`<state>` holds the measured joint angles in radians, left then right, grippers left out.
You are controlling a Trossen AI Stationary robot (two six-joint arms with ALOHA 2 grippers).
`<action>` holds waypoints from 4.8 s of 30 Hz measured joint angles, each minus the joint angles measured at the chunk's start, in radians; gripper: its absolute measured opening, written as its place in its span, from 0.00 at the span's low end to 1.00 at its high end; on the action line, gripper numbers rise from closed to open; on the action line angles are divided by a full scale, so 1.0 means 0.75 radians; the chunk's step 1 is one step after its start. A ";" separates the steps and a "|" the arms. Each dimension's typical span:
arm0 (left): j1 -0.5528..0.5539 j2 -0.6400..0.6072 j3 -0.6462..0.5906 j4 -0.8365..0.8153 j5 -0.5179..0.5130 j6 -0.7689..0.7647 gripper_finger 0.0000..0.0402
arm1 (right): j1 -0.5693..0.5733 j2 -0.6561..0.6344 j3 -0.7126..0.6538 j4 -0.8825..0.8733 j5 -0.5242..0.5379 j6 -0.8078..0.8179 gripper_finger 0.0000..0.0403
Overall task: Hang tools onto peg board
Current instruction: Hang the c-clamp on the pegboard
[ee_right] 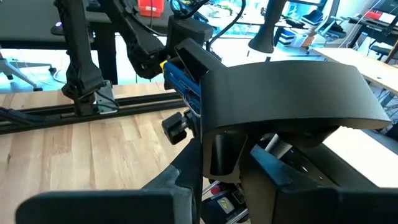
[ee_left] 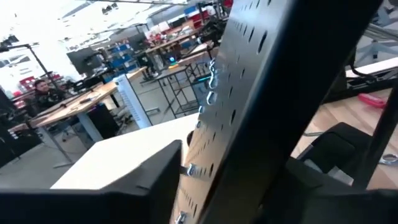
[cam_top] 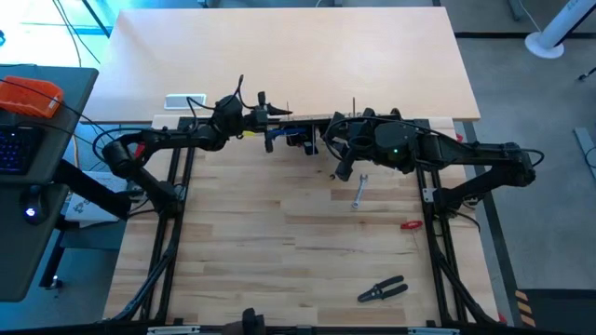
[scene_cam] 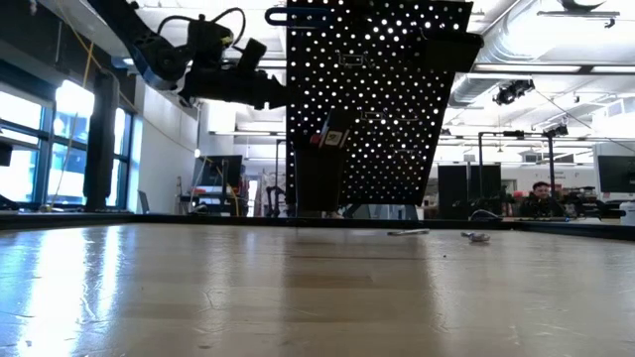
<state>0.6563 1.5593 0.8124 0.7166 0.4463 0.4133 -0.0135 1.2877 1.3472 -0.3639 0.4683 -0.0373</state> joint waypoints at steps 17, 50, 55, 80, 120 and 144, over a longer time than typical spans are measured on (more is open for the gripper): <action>0.026 -0.002 0.002 -0.010 0.116 0.075 0.17 | 0.000 -0.003 0.005 0.009 0.004 -0.026 0.18; 0.021 -0.012 -0.001 0.008 0.276 -0.096 0.16 | 0.134 -0.009 0.186 -0.233 0.079 0.011 0.36; 0.019 -0.012 -0.001 0.025 0.265 -0.160 0.16 | 0.151 -0.009 0.185 -0.225 0.029 0.015 0.36; 0.030 -0.015 0.000 -0.034 0.298 -0.417 0.14 | 0.153 0.086 0.185 -0.044 -0.211 -0.125 0.36; 0.035 -0.013 0.000 -0.045 0.191 -0.476 0.14 | 0.436 0.192 0.151 -0.486 0.011 0.182 0.36; 0.060 -0.276 -0.005 -0.562 0.209 -0.336 0.58 | 0.502 0.203 -0.753 0.528 -0.141 0.330 0.36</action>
<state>0.7010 1.3522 0.8085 0.2948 0.6034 0.1611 0.3630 1.4399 0.7823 0.0324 0.3625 0.2101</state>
